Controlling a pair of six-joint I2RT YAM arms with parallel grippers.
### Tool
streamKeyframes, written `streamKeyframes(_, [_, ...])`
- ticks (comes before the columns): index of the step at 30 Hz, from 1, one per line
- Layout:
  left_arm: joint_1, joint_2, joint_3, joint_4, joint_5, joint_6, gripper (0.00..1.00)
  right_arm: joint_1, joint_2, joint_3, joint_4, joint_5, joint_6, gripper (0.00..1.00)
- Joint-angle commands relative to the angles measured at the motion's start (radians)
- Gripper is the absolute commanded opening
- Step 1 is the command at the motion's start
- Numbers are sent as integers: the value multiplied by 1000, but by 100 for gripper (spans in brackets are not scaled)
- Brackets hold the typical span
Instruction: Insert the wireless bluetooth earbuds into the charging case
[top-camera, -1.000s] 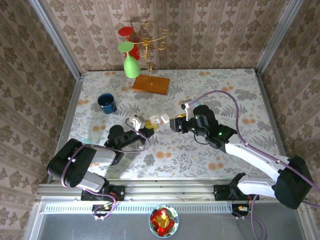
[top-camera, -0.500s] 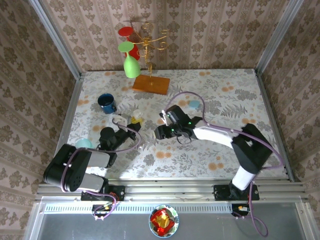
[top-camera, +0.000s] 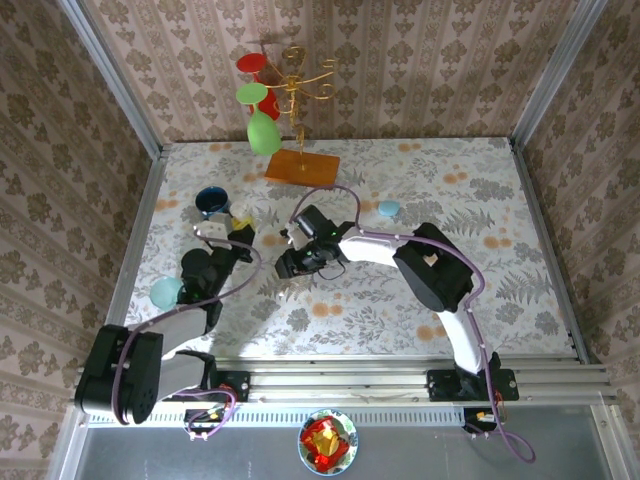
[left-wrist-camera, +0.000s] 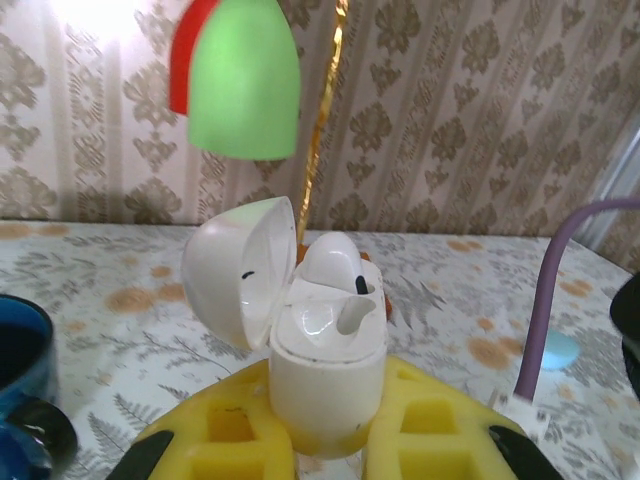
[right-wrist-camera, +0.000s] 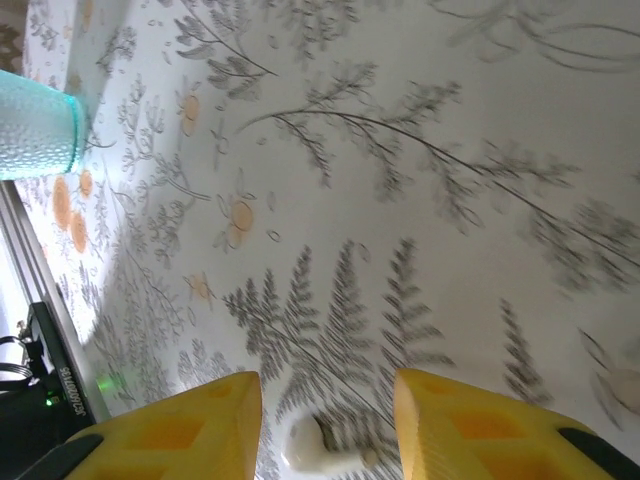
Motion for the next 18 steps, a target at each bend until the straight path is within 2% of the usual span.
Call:
streamKeyframes(1, [28, -39, 27, -69, -24, 10, 5, 16, 59, 66, -47, -53, -8, 41])
streamKeyframes(7, [55, -67, 18, -78, -21, 16, 5, 44, 100, 127, -142, -26, -55, 41])
streamKeyframes(18, [94, -69, 11, -77, -19, 33, 5, 78, -17, -11, -196, 21, -94, 42])
